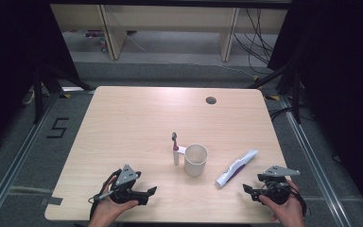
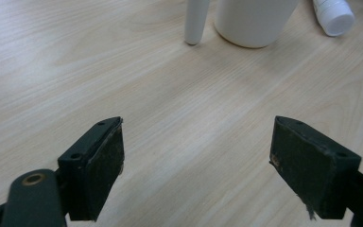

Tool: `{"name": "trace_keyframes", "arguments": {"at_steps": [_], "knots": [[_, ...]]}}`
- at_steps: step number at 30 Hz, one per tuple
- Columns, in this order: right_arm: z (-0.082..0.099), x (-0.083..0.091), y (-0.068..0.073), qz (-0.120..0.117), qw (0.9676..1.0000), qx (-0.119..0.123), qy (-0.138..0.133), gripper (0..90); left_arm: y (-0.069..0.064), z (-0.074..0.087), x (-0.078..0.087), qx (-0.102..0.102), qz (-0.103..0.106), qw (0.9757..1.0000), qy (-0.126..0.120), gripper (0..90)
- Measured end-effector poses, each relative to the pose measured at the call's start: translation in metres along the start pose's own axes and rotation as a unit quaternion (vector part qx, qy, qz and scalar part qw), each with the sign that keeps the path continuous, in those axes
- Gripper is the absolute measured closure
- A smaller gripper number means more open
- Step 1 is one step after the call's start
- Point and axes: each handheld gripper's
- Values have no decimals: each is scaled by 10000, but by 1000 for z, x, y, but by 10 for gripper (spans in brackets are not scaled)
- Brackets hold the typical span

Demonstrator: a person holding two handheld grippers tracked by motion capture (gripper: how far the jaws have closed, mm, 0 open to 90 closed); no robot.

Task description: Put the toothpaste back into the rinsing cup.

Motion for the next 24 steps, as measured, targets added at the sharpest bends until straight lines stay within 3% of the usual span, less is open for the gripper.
{"name": "trace_keyframes", "arguments": {"at_steps": [1, 2, 3, 4, 5, 7, 8, 9, 12, 13, 14, 15, 16, 17, 18, 19, 21, 22, 24], "knots": [[-2, 2, 4, 40, 9999, -96, 22, 288, 3, 0, 2, -109, -37, 9999, 51, 175], [-2, 2, 4, 40, 9999, -96, 22, 288, 2, 1, 1, 21, -76, 10000, 1, 175], [-3, 2, 4, 25, 10000, 53, -8, 316, 3, 1, 2, -17, -86, 10000, -5, 174], [-5, 3, 7, -47, 10000, 7, -84, 354, 4, 1, 2, -93, -95, 9999, 33, 174], [-7, 3, 7, -82, 9998, 117, -167, 386, 4, 2, 2, -89, -107, 9999, 25, 174], [-10, 5, 14, -191, 9994, -10, -300, 471, 4, 3, 2, -122, -149, 9998, 60, 174], [-13, 6, 14, -234, 9989, 172, -370, 502, 4, 3, 1, -119, -135, 9998, 69, 174], [-16, 7, 22, -210, 9989, 133, -399, 583, 2, 4, 0, -46, -107, 9999, 33, 175], [-20, 5, 24, -229, 9985, 264, -416, 663, 2, 3, 0, -162, -122, 9998, 85, 175], [-23, 3, 23, -270, 9978, 470, -376, 695, 2, 3, 0, -177, -132, 9997, 91, 175], [-25, 1, 26, -250, 9983, 400, -351, 740, 0, 3, -1, -77, -145, 9999, 34, 176], [-26, -2, 27, -333, 9978, 456, -359, 774, 1, 3, 0, -158, -109, 9998, 76, 177], [-28, -4, 31, -364, 9981, 347, -365, 800, 1, 3, 0, -165, -111, 9998, 82, 179], [-30, -7, 31, -425, 9978, 389, -338, 829, 0, 4, -1, -70, -114, 9999, 34, 179], [-32, -10, 29, -411, 9963, 658, -373, 850, -1, 4, -2, -56, -110, 9999, 36, 179], [-33, -13, 34, -483, 9971, 480, -326, 867, 0, 4, -2, -117, -118, 9998, 58, 179], [-38, -21, 32, -562, 9954, 726, -282, 890, 1, 4, -2, -192, -133, 9997, 109, 179], [-40, -23, 35, -541, 9961, 644, -254, 896, 1, 3, -2, -200, -114, 9997, 115, 179], [-45, -29, 36, -591, 9956, 703, -202, 899, 1, 4, -2, -201, -114, 9997, 107, 179]]}}
Point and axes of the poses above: each handheld gripper's, and its own axes: x roughly backward along the jaws, z roughly out of its underside, y roughly to its left, and after that the axes turned 14 degrees about -z, right-handed
